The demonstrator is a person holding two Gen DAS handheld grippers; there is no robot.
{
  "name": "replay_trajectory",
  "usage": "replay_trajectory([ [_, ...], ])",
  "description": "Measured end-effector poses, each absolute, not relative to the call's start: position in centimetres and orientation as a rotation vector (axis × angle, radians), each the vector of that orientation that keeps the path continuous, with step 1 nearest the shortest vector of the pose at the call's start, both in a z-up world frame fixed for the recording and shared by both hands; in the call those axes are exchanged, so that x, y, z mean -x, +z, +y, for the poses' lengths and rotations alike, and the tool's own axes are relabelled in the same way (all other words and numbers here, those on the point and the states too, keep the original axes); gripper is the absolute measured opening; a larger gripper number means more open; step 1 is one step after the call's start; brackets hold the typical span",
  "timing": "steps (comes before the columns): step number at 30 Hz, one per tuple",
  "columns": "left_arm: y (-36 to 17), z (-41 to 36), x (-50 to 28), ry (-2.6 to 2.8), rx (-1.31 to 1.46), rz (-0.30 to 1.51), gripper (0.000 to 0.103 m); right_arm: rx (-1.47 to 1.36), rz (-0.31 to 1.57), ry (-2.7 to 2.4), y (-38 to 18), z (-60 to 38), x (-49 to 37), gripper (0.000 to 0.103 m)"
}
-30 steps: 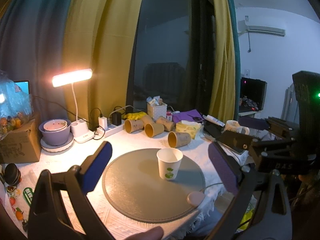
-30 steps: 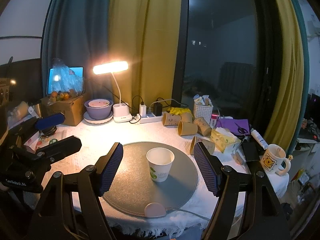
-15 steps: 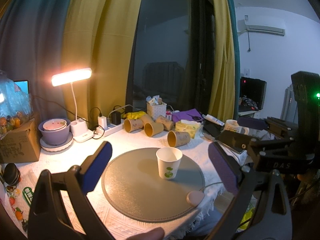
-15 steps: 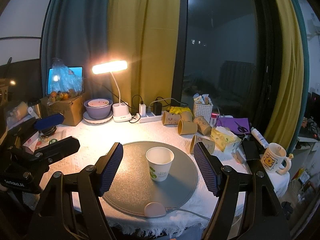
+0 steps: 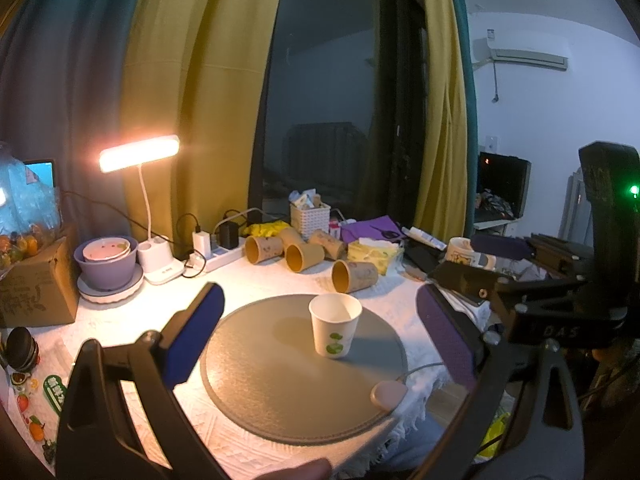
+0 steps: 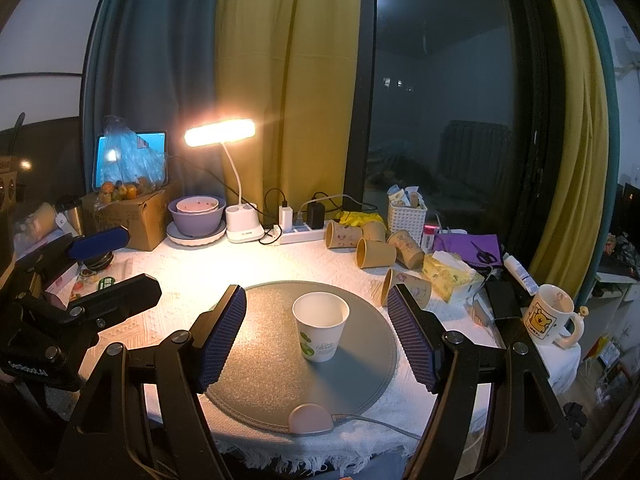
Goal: Flip cup upright
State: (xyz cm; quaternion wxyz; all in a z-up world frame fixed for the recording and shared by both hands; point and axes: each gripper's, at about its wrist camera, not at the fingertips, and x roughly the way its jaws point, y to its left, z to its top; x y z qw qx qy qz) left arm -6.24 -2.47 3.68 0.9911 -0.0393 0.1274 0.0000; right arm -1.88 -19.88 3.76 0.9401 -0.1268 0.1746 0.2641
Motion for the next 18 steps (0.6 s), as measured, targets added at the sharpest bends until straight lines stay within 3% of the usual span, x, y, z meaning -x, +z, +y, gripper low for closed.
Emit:
replay_trajectory([
  [18,3.72,-2.54,6.16,0.000,0.079,0.259,0.098,0.259,0.359,0.539,3.79,-19.93,1.81,0.076],
])
